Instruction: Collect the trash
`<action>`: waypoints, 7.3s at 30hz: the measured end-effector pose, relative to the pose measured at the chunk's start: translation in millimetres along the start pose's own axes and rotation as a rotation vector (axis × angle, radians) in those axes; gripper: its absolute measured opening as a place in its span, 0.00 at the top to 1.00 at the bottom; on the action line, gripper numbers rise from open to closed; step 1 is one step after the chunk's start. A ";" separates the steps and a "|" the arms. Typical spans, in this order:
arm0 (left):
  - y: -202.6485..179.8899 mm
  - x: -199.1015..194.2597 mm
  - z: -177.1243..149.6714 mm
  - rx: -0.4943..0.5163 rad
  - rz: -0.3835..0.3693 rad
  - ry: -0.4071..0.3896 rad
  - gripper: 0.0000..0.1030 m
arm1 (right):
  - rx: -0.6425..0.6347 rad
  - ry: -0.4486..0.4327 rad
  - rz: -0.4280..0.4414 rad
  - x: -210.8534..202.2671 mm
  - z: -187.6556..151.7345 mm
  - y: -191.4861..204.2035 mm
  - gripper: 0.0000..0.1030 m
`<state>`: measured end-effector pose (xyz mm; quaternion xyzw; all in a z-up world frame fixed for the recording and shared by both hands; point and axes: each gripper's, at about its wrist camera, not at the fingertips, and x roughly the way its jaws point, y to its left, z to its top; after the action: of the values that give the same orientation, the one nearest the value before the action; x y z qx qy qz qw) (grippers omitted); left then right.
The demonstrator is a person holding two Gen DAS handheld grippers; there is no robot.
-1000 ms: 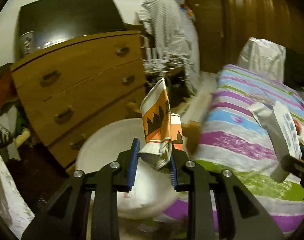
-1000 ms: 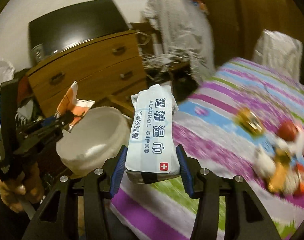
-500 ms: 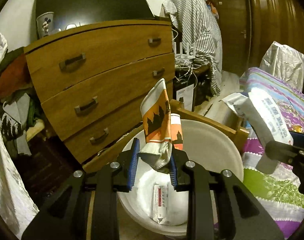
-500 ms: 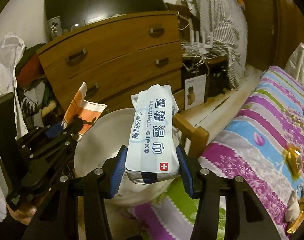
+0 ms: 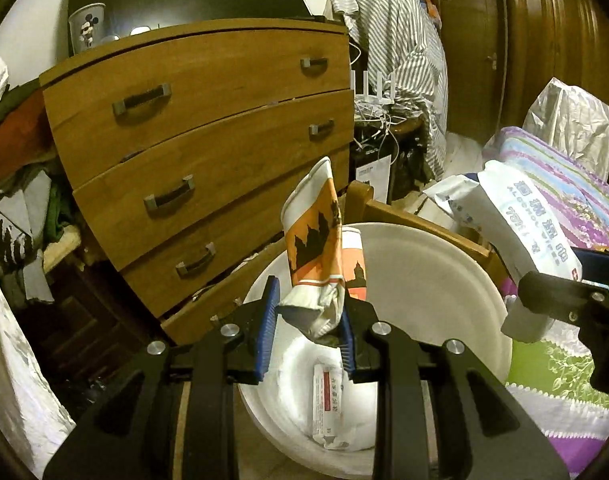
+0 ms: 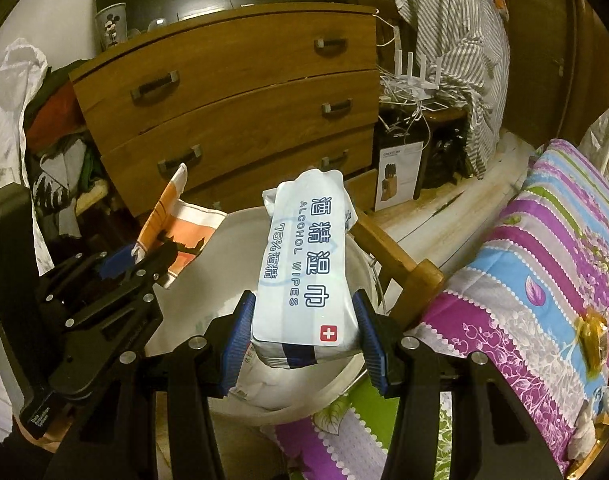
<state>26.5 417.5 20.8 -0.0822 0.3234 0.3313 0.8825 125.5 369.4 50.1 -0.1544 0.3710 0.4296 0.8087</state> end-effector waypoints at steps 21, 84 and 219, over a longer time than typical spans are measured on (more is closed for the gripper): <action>15.1 3.1 0.3 0.002 0.017 0.005 0.75 | -0.017 0.000 -0.002 2.5 9.1 4.2 0.50; -272.4 -66.5 -131.8 0.293 -0.286 0.172 0.22 | 0.660 -0.156 -0.412 -231.1 -390.5 -381.1 0.32; -302.9 -65.5 -154.3 0.689 -0.709 0.056 0.50 | 0.704 -0.177 -0.398 -221.3 -410.0 -318.3 0.42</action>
<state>102.6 94.9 -79.1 0.1006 0.3897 -0.1178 0.9078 112.8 -177.7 -87.3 0.1006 0.3873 0.1234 0.9081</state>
